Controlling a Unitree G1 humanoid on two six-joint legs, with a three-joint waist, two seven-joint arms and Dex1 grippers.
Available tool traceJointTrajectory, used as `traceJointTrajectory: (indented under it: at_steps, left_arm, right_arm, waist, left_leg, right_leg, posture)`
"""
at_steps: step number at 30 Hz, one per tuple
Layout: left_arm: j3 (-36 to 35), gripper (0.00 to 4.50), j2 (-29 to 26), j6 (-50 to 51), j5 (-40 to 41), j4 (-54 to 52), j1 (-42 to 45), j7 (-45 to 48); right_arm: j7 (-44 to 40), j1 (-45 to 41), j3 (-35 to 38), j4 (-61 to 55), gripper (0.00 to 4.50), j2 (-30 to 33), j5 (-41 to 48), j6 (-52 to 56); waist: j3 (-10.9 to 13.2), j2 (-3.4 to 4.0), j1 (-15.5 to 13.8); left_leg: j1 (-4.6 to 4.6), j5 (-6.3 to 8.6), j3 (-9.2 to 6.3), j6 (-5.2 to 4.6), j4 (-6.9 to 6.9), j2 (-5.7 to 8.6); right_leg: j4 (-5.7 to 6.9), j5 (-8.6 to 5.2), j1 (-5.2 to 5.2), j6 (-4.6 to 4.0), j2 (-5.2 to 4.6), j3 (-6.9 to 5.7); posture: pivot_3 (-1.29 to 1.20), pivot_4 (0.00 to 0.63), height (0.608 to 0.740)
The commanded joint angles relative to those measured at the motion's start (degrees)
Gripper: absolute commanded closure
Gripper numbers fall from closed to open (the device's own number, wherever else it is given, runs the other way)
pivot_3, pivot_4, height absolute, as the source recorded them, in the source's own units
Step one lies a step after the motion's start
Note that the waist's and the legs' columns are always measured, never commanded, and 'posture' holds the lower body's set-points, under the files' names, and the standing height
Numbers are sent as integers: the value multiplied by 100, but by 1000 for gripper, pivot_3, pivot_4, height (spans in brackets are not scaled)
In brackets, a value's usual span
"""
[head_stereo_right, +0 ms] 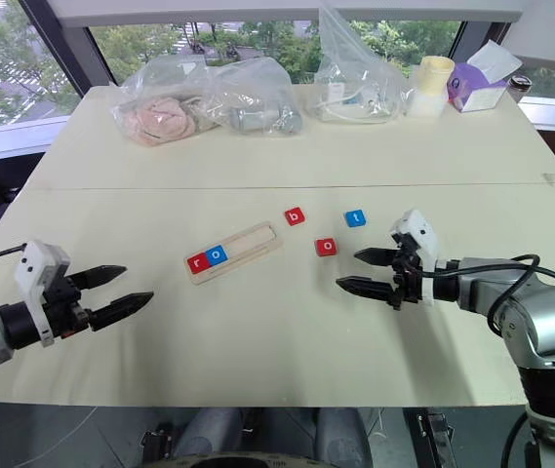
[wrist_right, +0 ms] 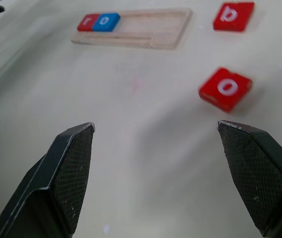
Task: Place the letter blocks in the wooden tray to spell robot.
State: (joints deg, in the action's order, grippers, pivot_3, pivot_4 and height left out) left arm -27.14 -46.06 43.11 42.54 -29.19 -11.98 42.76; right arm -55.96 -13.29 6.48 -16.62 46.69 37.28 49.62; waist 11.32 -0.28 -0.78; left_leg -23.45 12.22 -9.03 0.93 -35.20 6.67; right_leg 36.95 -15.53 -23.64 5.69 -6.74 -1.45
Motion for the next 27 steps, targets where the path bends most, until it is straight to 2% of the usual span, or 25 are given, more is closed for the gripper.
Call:
traceJointTrajectory:
  at_steps: [1,9,13,20,23,27]
  left_arm:
    - [-42,0,-51,-176,-116,-87,38,7]
    - [-21,0,2,-199,-247,-102,-146,26]
    - [208,0,-127,-288,-799,33,-155,-190]
    - [41,0,-226,-295,-611,-147,-303,241]
    - [103,0,-542,-493,-839,307,37,499]
    - [673,0,-751,-697,-1016,655,754,734]
  right_arm:
    - [-31,-34,-16,-189,444,76,37,-58]
    - [-55,34,54,-96,444,166,-6,-210]
    - [-35,47,10,-15,444,171,-90,-317]
    - [-175,78,-109,275,444,200,-272,-515]
    - [-116,-107,-126,499,444,145,-436,-687]
    - [-90,-156,-286,178,444,136,-511,-710]
  waist:
    - [0,0,-6]
    - [0,0,2]
    - [0,0,-1]
    - [0,0,3]
    - [0,-1,0]
    - [-1,1,-9]
  left_leg:
    - [0,0,1,0,0,0]
    - [0,0,1,-1,1,2]
    - [0,0,2,-1,1,0]
    - [0,0,2,-1,1,1]
    - [0,0,2,-1,0,0]
    - [1,-2,21,3,-1,-17]
  right_leg:
    - [0,0,0,0,0,0]
    - [-2,0,0,1,-1,0]
    - [-2,0,0,1,0,0]
    - [-3,1,0,2,0,0]
    - [0,1,-1,0,2,0]
    - [1,3,5,-5,3,-9]
  posture:
    - [0,150,740]
    - [0,150,740]
    - [0,150,740]
    - [0,150,740]
    - [0,150,740]
    - [0,150,740]
